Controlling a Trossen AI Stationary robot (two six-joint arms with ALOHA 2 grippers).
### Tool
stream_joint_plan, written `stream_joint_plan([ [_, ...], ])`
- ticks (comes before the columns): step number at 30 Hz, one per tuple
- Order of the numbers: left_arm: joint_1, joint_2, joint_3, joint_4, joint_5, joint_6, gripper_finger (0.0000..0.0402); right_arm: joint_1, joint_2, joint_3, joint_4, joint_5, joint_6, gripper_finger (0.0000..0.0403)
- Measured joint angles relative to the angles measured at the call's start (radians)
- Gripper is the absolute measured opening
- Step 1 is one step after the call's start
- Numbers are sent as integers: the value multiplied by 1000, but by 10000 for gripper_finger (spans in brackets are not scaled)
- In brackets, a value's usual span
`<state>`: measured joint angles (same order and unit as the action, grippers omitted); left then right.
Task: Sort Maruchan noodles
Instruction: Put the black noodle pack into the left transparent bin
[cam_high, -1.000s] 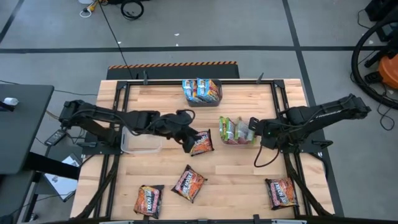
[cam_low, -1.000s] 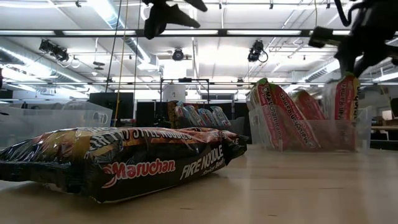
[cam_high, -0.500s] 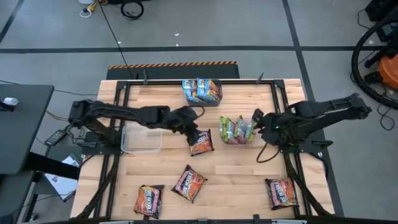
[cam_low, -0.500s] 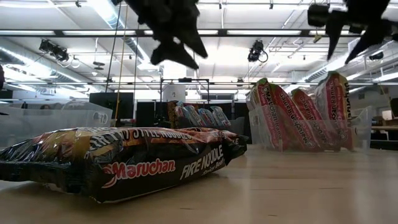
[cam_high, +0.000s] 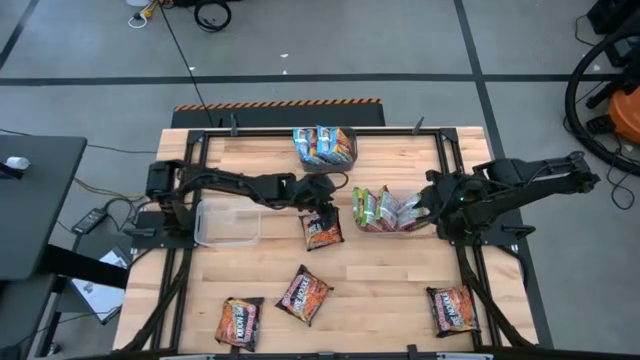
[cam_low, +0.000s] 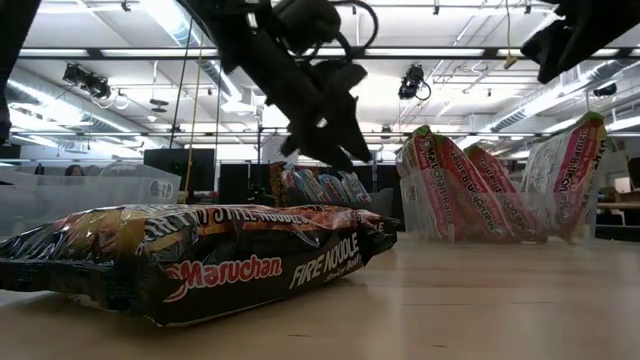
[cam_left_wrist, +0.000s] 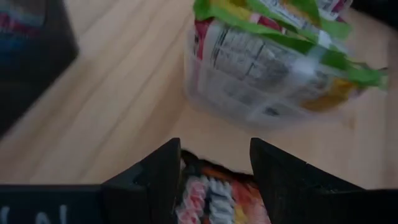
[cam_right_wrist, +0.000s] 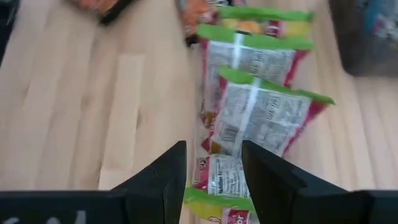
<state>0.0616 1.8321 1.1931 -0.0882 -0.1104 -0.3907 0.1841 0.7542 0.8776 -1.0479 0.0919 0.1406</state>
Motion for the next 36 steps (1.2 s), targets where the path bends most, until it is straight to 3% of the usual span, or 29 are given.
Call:
stream_joint_plan([
  [4,-35,36,3,42,11,156,192,0,3,0,19,84,83,160],
  [8,-24,91,28,-13,141,122,190,0,14,0,51,142,105,160],
  [17,-32,213,165,-188,169,282,189,-1,54,0,98,217,222,160],
  [28,-31,108,159,-544,176,286,189,-1,87,0,97,213,310,160],
  [36,-44,46,161,-590,187,163,189,-2,100,0,97,229,308,160],
])
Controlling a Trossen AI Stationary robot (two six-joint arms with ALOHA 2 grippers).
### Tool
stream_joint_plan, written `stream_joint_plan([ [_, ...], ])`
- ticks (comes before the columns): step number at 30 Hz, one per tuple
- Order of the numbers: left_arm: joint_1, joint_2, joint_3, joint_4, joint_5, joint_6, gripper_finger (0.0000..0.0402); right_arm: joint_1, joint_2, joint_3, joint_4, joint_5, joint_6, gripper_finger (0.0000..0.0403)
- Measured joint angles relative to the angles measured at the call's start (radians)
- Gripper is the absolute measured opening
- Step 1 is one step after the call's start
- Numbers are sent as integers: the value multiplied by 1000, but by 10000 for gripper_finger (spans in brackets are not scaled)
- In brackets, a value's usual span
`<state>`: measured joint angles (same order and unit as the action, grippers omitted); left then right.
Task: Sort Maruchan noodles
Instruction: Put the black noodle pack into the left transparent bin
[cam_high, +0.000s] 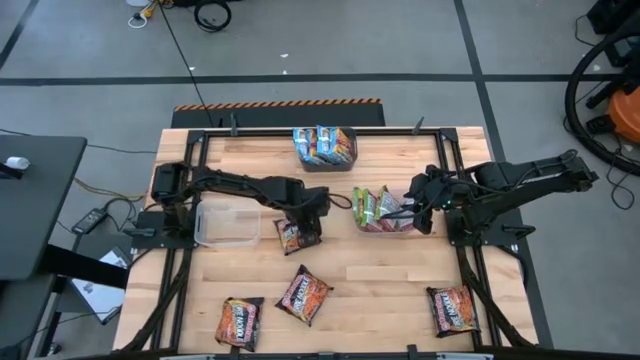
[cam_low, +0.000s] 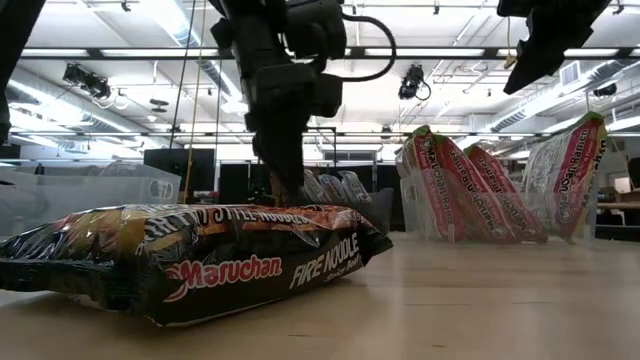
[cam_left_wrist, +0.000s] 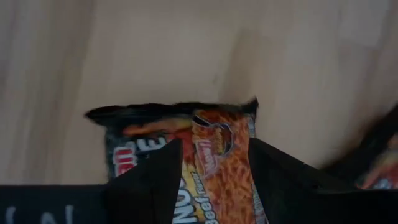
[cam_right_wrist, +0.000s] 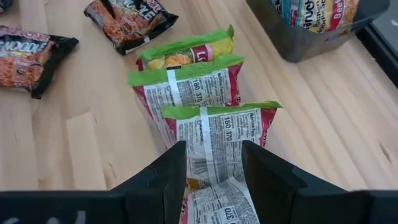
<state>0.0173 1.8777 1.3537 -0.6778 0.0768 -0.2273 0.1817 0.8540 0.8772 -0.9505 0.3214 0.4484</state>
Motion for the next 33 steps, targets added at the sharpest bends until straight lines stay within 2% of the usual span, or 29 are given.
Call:
stream_joint_plan([
  [4,-12,33,0,50,-8,201,189,-1,12,0,0,9,-23,160],
  [7,34,67,-2,119,69,250,189,-2,21,0,7,9,-30,160],
  [9,64,81,-1,146,70,306,188,-1,27,0,8,3,-22,160],
  [12,85,90,-2,155,64,483,181,2,33,0,11,1,11,160],
  [14,92,94,-1,153,118,566,176,2,37,0,15,-4,32,160],
  [18,129,115,0,116,238,628,171,2,46,0,18,-29,76,160],
  [25,137,116,0,84,266,699,169,2,70,0,27,-34,158,160],
  [33,143,139,2,70,242,789,169,3,139,0,95,-58,181,160],
])
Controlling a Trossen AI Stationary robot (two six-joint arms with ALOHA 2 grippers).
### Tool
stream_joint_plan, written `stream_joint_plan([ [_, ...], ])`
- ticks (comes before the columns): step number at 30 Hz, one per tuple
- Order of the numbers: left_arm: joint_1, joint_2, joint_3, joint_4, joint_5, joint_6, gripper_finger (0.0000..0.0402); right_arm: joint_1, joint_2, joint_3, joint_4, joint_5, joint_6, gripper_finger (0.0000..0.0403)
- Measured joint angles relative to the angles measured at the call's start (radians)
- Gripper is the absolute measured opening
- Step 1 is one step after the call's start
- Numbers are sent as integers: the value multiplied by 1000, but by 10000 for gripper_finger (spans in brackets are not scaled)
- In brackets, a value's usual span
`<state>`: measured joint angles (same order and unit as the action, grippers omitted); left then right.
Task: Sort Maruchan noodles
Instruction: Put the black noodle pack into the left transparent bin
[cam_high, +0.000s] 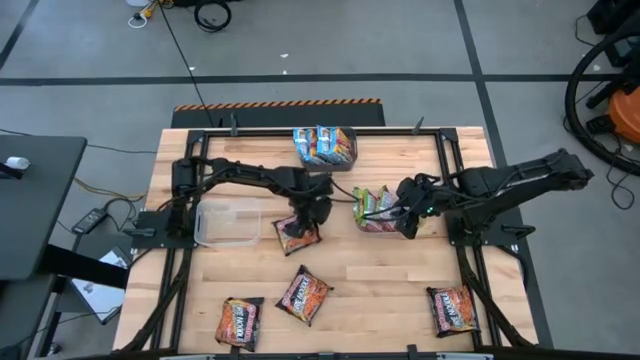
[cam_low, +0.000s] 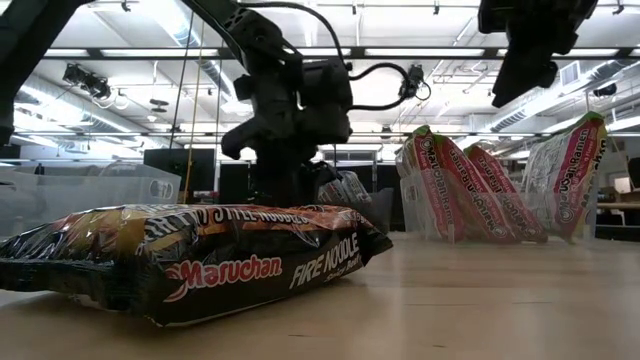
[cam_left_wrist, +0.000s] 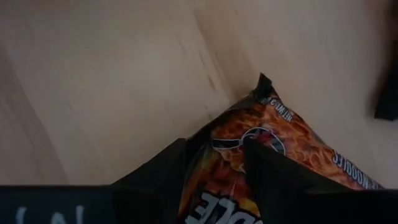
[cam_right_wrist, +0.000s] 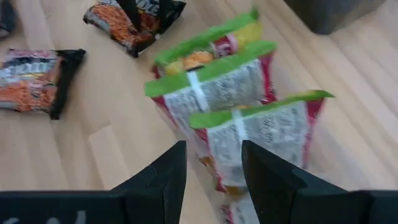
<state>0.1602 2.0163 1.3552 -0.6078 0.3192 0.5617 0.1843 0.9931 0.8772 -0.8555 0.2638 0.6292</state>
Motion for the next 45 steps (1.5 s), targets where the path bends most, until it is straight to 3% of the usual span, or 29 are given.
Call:
stream_joint_plan([
  [9,3,10,44,-113,-74,-46,169,25,61,0,98,-6,34,160],
  [17,55,8,110,-175,-65,36,169,25,69,0,116,1,66,160],
  [22,74,42,110,-229,8,130,169,25,70,0,115,5,86,160],
  [32,49,100,113,-240,-11,150,165,25,69,0,120,5,109,160],
  [36,44,105,114,-231,-47,119,125,25,69,0,118,9,86,160],
  [41,47,104,113,-243,-20,42,17,17,66,0,115,27,45,160],
  [45,46,106,132,-360,-1,-8,7,-5,47,0,113,26,-2,160],
])
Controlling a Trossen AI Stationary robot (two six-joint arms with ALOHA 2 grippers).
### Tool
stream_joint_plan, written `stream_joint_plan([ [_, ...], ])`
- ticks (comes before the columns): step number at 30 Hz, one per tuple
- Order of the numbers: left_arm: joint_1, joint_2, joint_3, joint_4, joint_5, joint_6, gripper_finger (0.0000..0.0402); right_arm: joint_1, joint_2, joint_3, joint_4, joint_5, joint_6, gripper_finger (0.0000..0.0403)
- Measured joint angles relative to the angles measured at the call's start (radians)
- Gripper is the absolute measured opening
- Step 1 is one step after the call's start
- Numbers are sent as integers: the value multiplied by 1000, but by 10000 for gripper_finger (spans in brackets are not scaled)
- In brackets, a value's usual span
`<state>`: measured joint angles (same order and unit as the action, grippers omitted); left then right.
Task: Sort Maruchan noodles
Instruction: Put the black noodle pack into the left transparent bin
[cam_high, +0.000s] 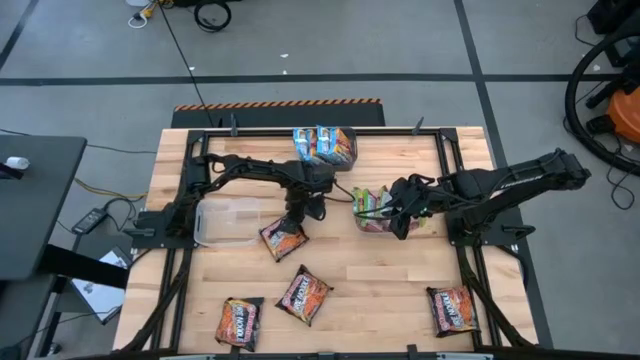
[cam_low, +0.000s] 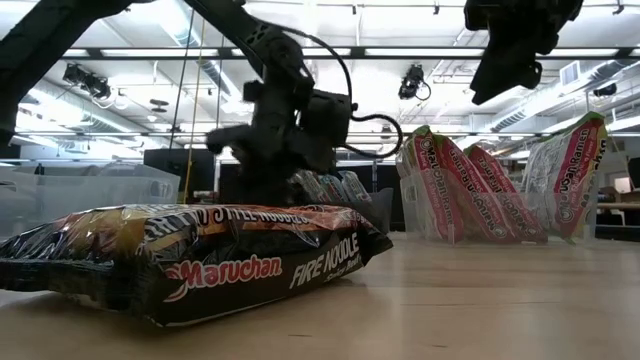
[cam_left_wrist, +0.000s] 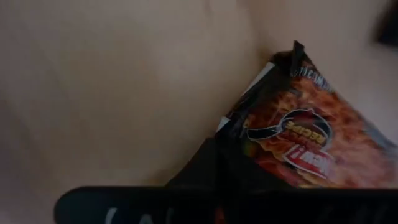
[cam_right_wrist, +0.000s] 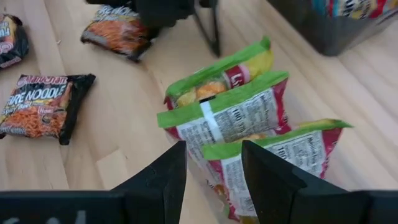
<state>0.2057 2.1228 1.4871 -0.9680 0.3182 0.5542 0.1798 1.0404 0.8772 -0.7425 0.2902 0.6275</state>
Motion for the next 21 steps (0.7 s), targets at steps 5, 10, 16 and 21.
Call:
stream_joint_plan([
  [5,1,-10,111,-158,-3,-83,4,-36,-35,0,0,0,-69,160],
  [10,1,-27,284,-298,-7,-164,3,-71,-56,0,0,0,-150,160],
  [16,-3,-28,488,-533,-5,-289,2,-104,-59,0,-5,-3,-251,160],
  [21,-14,-69,554,-602,61,-437,1,-119,-59,0,-5,-6,-326,160],
])
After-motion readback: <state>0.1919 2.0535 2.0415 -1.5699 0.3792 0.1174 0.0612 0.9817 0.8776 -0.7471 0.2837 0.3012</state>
